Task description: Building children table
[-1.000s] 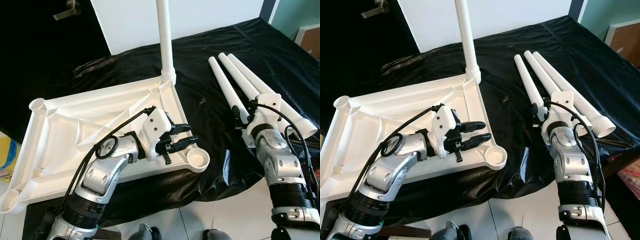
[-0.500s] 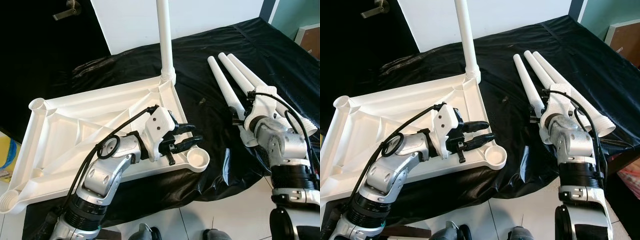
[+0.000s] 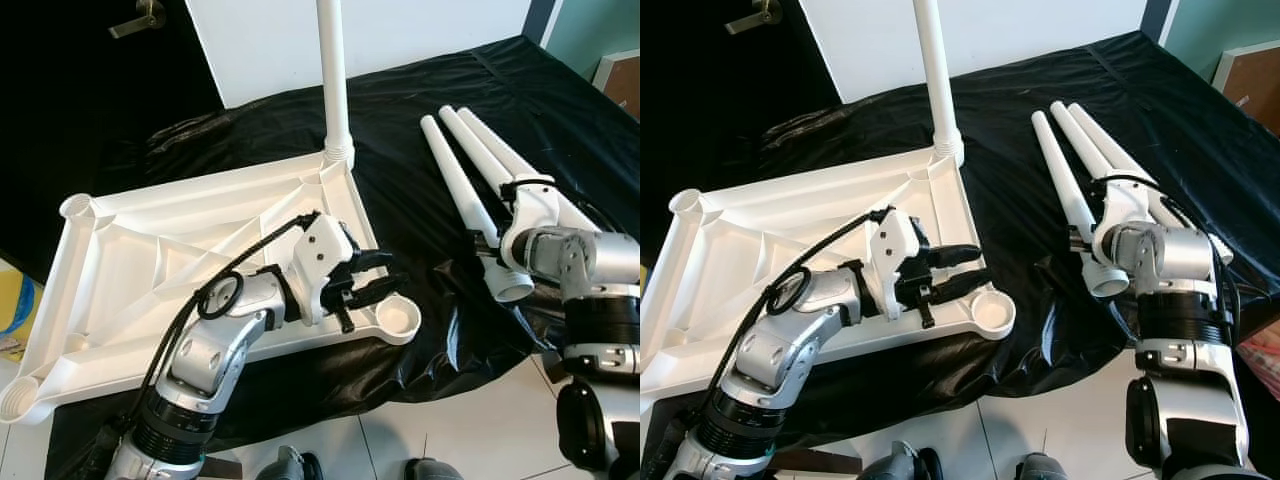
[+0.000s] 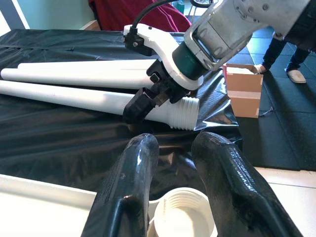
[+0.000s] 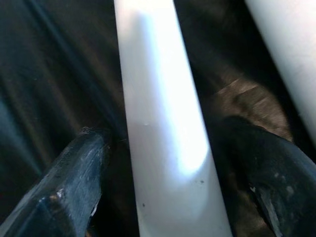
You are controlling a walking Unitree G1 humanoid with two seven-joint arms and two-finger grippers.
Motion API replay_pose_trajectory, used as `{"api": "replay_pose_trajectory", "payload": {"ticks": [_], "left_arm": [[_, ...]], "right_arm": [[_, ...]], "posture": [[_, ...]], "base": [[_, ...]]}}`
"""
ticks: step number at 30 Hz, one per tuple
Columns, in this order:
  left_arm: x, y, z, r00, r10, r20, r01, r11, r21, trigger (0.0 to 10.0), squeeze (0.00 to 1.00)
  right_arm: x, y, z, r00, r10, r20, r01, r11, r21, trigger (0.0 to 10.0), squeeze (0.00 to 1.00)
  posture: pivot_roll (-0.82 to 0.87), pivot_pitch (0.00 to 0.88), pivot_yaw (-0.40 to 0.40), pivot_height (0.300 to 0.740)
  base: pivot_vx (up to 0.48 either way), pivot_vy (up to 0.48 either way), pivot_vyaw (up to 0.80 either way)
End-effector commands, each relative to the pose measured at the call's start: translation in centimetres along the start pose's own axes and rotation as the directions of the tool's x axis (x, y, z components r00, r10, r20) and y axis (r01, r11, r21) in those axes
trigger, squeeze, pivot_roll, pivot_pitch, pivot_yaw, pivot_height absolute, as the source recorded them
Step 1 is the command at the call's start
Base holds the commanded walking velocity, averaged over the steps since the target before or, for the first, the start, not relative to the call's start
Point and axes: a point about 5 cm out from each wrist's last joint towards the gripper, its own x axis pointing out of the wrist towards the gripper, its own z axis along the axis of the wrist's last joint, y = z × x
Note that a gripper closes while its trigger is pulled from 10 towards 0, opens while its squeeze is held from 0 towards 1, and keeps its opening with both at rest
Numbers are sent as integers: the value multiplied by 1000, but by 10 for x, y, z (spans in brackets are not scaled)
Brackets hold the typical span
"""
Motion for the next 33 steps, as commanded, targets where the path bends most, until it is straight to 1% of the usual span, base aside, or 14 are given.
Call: {"api": "replay_pose_trajectory", "payload": {"ticks": [1,5,6,7,8,11,12,21,26,27,28,29,31,33], "left_arm": [[-3,4,1,996,93,6,-93,996,-6,10000,0],[-2,4,1,995,97,7,-97,995,-8,10000,0],[-2,4,1,995,99,7,-99,995,-9,10000,0],[-2,4,1,995,100,7,-100,995,-10,10000,0],[-2,5,1,994,106,6,-106,994,-11,10000,0],[-3,5,1,994,113,4,-113,994,-12,10000,0],[-3,6,1,993,121,3,-121,993,-10,10000,0],[-4,11,1,988,154,-1,-154,988,-11,10000,0],[-5,15,2,984,177,7,-177,984,-19,10000,0],[-5,18,3,980,196,14,-196,980,-26,10000,0],[-6,21,4,976,214,23,-213,976,-39,10000,0],[-6,21,4,976,214,23,-213,976,-39,10000,0],[-7,26,5,970,241,37,-238,969,-66,10000,0],[-8,29,6,964,262,45,-258,962,-84,10000,0]], "right_arm": [[7,2,-18,989,43,-139,-39,999,26,10000,0],[8,3,-20,984,54,-172,-52,999,16,10000,0],[8,4,-22,980,55,-191,-55,998,6,7490,0],[9,4,-24,978,55,-204,-56,998,0,7490,0],[10,5,-27,975,52,-218,-53,999,0,1765,0],[10,5,-29,970,50,-237,-51,999,5,1765,0],[11,6,-31,966,61,-253,-60,998,12,0,0],[13,13,-31,958,120,-259,-117,993,27,0,0],[12,20,-18,972,170,-164,-169,985,23,0,0],[10,23,-8,978,194,-77,-193,981,22,9294,0],[7,25,0,975,222,11,-222,975,25,10000,0],[7,25,0,975,222,11,-222,975,25,10000,0],[2,27,10,959,246,138,-252,967,25,10000,0],[-1,27,13,949,249,194,-260,965,30,10000,0]], "posture": [[-105,131,103,740],[-105,130,101,740],[-103,129,99,740],[-103,129,99,740],[-101,126,96,740],[-100,126,94,740],[-98,124,92,740],[-92,118,83,740],[-90,116,79,740],[-89,115,78,740],[-88,113,76,740],[-88,113,76,740],[-86,112,76,740],[-87,111,76,740]], "base": [[0,0,0],[0,0,0],[0,0,0],[0,0,0],[0,0,0],[0,0,0],[0,0,0],[0,0,0],[0,0,0],[0,0,0],[0,0,0],[0,0,0],[0,0,0],[0,0,0]]}}
